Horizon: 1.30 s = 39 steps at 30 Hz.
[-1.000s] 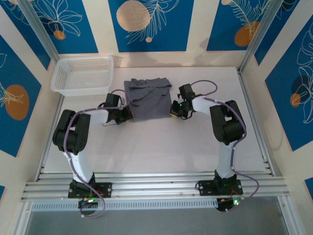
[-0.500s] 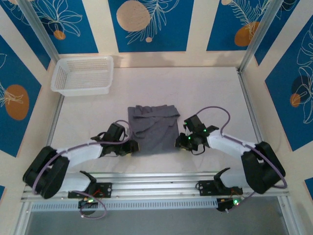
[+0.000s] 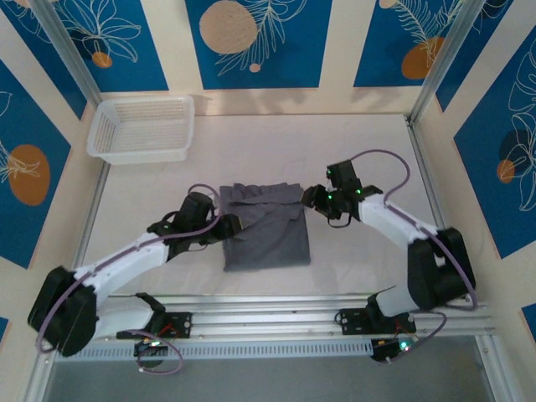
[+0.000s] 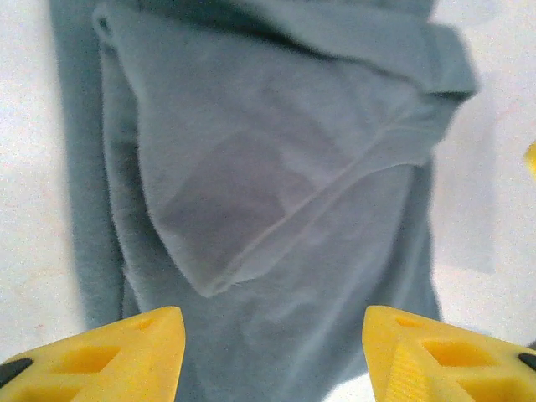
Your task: Fold the inside-out t-shirt
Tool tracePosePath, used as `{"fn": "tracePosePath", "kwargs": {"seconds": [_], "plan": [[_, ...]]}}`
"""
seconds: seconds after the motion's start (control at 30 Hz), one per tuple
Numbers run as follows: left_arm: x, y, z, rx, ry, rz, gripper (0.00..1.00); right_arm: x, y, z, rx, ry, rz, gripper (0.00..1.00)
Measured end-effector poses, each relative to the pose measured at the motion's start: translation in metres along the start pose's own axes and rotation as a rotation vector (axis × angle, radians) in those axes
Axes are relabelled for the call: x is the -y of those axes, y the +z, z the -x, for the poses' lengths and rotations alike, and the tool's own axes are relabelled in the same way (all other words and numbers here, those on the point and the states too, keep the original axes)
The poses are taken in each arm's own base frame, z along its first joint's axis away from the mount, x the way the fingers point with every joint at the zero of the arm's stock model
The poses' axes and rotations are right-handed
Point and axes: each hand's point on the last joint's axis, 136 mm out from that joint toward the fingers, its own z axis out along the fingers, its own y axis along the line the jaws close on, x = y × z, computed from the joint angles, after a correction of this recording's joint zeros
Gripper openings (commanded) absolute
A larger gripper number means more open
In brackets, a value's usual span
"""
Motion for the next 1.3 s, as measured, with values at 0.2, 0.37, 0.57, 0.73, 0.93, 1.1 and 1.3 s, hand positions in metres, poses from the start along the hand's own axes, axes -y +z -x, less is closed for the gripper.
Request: {"fn": "tracePosePath", "kwargs": {"seconds": [0.2,0.37,0.57,0.73,0.93,1.1,1.3], "plan": [[-0.014,0.027,-0.005,-0.044,-0.017,0.048,0.58,0.011,0.049,0.021,-0.035,0.037,-0.034,0.51],[-0.011,0.036,0.000,-0.040,-0.022,0.041,0.52,0.011,0.062,0.018,-0.072,0.043,-0.020,0.22],[-0.007,0.046,0.001,-0.049,-0.034,0.025,0.42,0.003,0.059,0.017,-0.085,0.064,0.010,0.13],[-0.011,0.052,-0.001,-0.060,-0.052,0.035,0.19,-0.001,0.056,0.016,-0.095,0.079,0.021,0.06],[-0.003,0.048,0.016,-0.025,-0.080,0.014,0.03,-0.015,0.049,0.023,-0.110,0.099,0.039,0.00],[-0.002,0.039,0.061,0.067,-0.132,-0.002,0.04,-0.043,0.055,0.059,-0.084,0.093,0.064,0.01],[-0.026,0.057,0.110,0.131,-0.213,0.012,0.14,-0.034,0.085,0.075,-0.119,0.124,0.037,0.17]]}}
